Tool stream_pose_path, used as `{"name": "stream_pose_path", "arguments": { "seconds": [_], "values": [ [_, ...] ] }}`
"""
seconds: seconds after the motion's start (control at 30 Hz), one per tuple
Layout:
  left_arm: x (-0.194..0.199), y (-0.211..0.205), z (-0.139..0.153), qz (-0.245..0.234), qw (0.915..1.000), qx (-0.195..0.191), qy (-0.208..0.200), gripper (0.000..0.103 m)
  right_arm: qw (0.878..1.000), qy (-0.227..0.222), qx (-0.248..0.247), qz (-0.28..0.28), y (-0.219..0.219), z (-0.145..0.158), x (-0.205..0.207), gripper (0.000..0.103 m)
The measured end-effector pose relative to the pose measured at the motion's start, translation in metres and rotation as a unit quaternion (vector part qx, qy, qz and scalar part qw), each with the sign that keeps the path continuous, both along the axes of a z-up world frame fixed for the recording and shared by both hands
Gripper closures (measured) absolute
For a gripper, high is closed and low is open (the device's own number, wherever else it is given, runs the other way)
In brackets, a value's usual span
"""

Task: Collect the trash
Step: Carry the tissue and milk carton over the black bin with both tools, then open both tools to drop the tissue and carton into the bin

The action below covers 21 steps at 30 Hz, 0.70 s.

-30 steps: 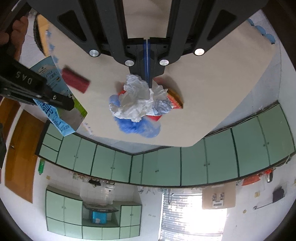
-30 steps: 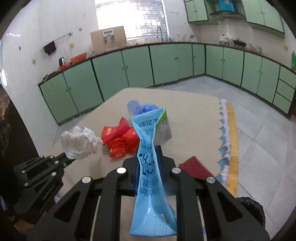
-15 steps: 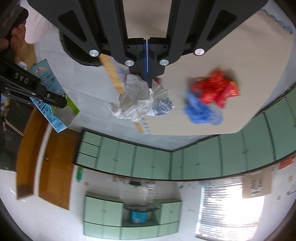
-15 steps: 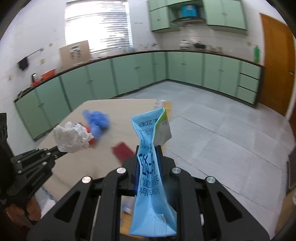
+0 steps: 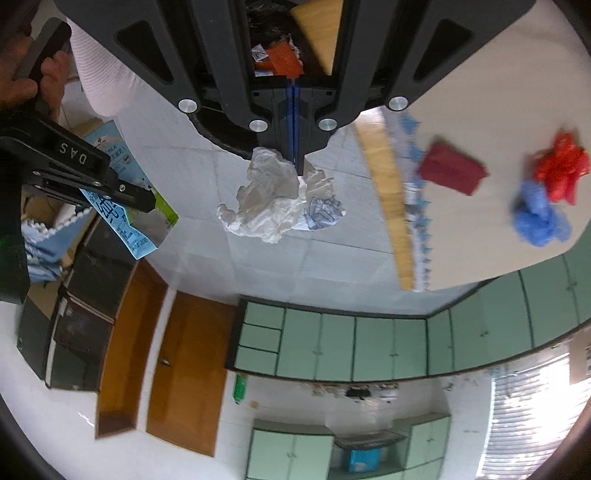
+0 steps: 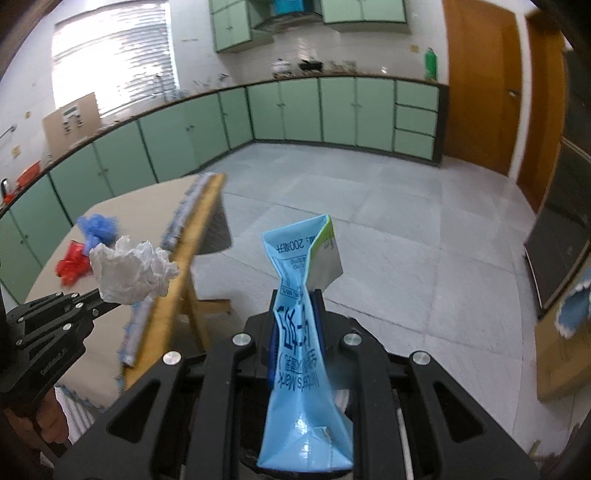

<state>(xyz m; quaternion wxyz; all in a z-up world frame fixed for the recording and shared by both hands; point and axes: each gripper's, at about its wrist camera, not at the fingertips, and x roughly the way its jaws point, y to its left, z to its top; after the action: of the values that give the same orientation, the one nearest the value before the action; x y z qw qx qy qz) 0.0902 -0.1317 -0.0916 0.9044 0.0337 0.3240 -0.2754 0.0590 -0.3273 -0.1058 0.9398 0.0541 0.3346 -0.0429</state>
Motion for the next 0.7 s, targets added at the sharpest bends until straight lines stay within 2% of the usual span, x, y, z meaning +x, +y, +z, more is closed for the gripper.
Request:
{"name": "stream_pose_path", "arguments": {
  "seconds": [0.37, 0.47, 0.5, 0.53, 0.57, 0.6, 0.67, 0.7],
  "values": [
    [0.018, -0.059, -0.039, -0.038, 0.9984, 0.022, 0.037, 0.103, 0.998, 0.038, 0.017, -0.039, -0.042, -0.049, 0.005, 0.087],
    [0.026, -0.066, -0.044, -0.046, 0.9972, 0.021, 0.056, 0.101, 0.998, 0.052, 0.024, -0.035, -0.046, -0.059, 0.013, 0.083],
    [0.029, -0.066, -0.045, -0.045, 0.9969, 0.018, 0.062, 0.099, 0.997, 0.058, 0.024, -0.036, -0.047, -0.063, 0.015, 0.077],
    [0.032, -0.066, -0.045, -0.048, 0.9963, 0.013, 0.070, 0.088, 0.997, 0.062, 0.023, -0.038, -0.048, -0.068, 0.017, 0.069],
    [0.033, -0.066, -0.044, -0.050, 0.9960, 0.009, 0.073, 0.081, 0.997, 0.064, 0.021, -0.042, -0.049, -0.070, 0.018, 0.054],
    [0.034, -0.064, -0.043, -0.048, 0.9962, 0.005, 0.072, 0.069, 0.997, 0.061, 0.018, -0.046, -0.050, -0.072, 0.018, 0.051],
    [0.035, -0.061, -0.039, -0.045, 0.9970, 0.004, 0.064, 0.065, 0.997, 0.061, 0.016, -0.047, -0.053, -0.074, 0.019, 0.048],
    [0.035, -0.059, -0.039, -0.043, 0.9971, 0.003, 0.063, 0.065, 0.997, 0.061, 0.016, -0.049, -0.053, -0.074, 0.019, 0.041]
  ]
}}
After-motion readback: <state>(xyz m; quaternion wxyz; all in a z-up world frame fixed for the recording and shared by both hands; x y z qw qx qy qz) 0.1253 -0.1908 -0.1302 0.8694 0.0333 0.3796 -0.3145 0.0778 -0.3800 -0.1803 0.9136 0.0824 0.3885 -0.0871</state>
